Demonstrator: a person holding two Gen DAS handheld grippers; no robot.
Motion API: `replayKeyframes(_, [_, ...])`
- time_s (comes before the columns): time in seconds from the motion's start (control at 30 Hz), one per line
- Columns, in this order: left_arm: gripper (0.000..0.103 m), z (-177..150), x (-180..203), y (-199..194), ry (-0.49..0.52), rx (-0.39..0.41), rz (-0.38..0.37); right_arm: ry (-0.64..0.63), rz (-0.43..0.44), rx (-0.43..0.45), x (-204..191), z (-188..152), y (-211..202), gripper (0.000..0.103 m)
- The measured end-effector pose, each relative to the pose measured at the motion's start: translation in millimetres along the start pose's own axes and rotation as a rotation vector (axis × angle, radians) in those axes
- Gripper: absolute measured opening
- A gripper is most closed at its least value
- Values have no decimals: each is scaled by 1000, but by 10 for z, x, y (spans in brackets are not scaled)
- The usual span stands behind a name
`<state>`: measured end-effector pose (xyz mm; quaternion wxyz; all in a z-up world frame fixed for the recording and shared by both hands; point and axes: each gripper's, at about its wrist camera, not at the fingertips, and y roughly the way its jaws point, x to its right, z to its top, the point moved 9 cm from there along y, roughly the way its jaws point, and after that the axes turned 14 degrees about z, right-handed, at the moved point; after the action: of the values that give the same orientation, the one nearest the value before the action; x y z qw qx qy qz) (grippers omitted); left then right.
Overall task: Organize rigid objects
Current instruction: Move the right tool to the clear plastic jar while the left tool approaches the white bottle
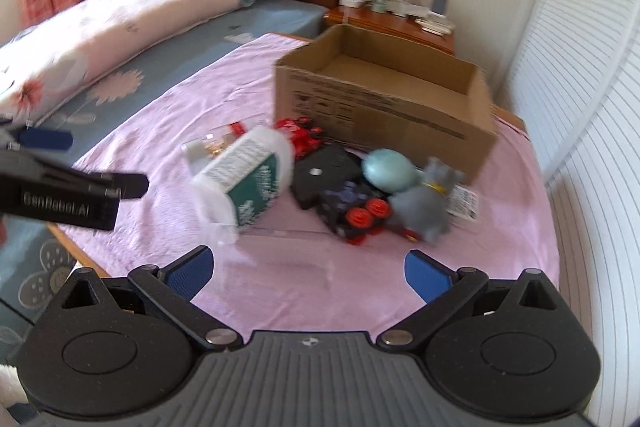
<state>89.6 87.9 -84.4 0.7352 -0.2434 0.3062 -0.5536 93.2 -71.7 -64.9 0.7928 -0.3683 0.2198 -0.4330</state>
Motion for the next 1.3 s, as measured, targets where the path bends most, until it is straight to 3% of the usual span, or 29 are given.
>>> replayKeyframes(0.33, [102, -43, -218, 160, -27, -24, -17, -53, -19, -85, -218, 61, 451, 103])
replayKeyframes(0.87, [102, 92, 167, 92, 57, -7, -124, 111, -87, -95, 415, -180, 429, 103])
replayKeyframes(1.03, [102, 151, 397, 44, 106, 19, -199, 186, -93, -96, 706, -307, 403, 103])
replayKeyframes(1.3, [102, 301, 734, 21, 206, 45, -365, 201, -43, -108, 801, -483, 478, 103])
